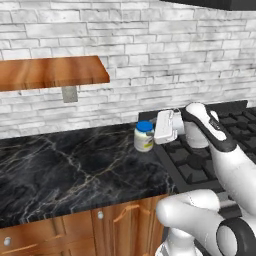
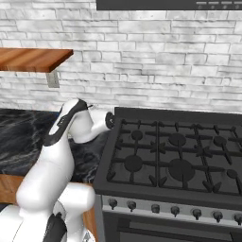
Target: Take 2 condiments from the cabinet and move them on the counter near the stove.Make sure the condiments are lined up with each other, next to each other.
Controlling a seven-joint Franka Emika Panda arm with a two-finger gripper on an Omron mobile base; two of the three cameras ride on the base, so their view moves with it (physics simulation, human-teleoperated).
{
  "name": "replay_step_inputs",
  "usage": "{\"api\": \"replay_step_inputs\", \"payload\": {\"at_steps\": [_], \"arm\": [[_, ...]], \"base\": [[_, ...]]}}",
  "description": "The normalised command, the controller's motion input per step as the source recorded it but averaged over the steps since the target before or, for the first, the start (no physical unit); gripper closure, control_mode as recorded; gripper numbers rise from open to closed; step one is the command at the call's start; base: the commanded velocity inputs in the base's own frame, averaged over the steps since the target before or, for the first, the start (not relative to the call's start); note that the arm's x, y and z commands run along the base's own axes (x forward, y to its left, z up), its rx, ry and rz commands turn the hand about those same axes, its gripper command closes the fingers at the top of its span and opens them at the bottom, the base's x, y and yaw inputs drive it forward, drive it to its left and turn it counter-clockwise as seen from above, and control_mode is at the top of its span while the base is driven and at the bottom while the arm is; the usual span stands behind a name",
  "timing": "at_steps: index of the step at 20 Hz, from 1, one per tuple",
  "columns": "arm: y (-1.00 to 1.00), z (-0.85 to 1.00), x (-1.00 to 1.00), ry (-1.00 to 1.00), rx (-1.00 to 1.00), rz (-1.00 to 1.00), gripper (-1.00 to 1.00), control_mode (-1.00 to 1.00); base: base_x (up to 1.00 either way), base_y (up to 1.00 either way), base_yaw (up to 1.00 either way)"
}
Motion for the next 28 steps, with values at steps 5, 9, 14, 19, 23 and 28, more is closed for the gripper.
{"api": "replay_step_inputs", "payload": {"at_steps": [5, 9, 14, 19, 23, 28], "arm": [[-0.03, -0.32, 0.64, 0.11, 0.0, 0.0, 1.0, -1.0], [-0.04, -0.56, 0.43, 0.03, -0.02, 0.0, 1.0, -1.0], [-0.05, -0.49, 0.12, -0.07, -0.02, 0.05, 1.0, -1.0], [-0.04, -0.21, 0.27, -0.11, -0.02, 0.07, 1.0, -1.0], [-0.11, -0.14, 0.37, -0.07, 0.0, 0.08, 1.0, -1.0], [-0.23, -0.2, 0.44, -0.01, 0.0, 0.06, 1.0, -1.0]], "base": [[0.0, 0.0, 0.0], [0.0, 0.0, 0.0], [0.0, 0.0, 0.0], [0.0, 0.0, 0.0], [0.0, 0.0, 0.0], [0.0, 0.0, 0.0]]}}
